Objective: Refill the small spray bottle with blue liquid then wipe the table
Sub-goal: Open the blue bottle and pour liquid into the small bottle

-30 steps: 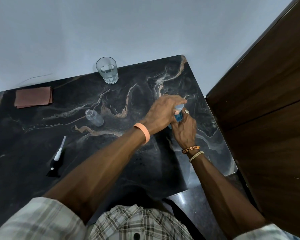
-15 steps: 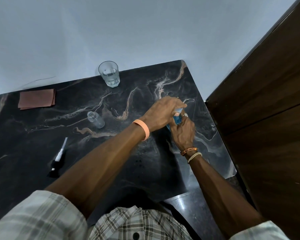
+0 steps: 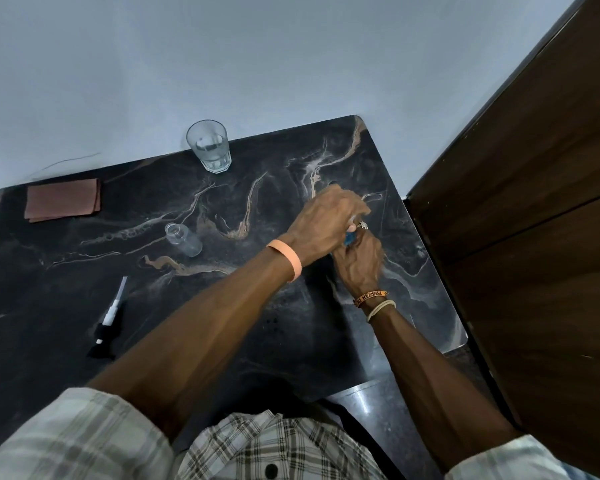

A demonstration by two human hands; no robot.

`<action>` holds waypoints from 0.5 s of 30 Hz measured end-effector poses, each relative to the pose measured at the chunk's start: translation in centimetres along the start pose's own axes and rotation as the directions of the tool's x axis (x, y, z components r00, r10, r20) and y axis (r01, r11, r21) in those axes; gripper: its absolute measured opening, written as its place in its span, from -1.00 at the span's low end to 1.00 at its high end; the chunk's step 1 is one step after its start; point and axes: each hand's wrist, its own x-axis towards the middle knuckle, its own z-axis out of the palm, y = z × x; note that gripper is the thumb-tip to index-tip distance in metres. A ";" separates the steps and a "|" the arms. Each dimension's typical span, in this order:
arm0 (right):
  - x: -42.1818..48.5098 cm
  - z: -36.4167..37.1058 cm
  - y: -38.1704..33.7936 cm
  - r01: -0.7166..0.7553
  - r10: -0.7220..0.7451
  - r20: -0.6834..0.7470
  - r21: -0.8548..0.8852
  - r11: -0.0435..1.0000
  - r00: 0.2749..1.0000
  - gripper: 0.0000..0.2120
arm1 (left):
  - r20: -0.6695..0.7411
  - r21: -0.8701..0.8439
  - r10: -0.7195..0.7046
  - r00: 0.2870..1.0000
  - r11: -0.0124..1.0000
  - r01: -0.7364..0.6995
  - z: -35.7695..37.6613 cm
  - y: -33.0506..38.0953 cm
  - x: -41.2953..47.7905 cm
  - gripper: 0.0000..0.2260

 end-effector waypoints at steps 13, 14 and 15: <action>0.1 0.1 -0.1 -0.028 0.029 0.001 -0.046 0.999 1.000 -0.67 | 0.180 0.169 0.050 0.982 0.982 -0.081 -0.1 0.0 0.4 -0.64; 0.2 0.1 -0.2 -0.049 0.050 0.015 -0.045 0.998 0.999 -0.64 | 0.175 0.182 0.049 0.983 0.980 -0.082 0.0 0.1 0.5 -0.67; 0.1 0.0 -0.2 -0.062 0.063 0.031 -0.040 0.997 0.998 -0.62 | 0.164 0.195 0.051 0.985 0.977 -0.083 -0.1 0.1 0.6 -0.70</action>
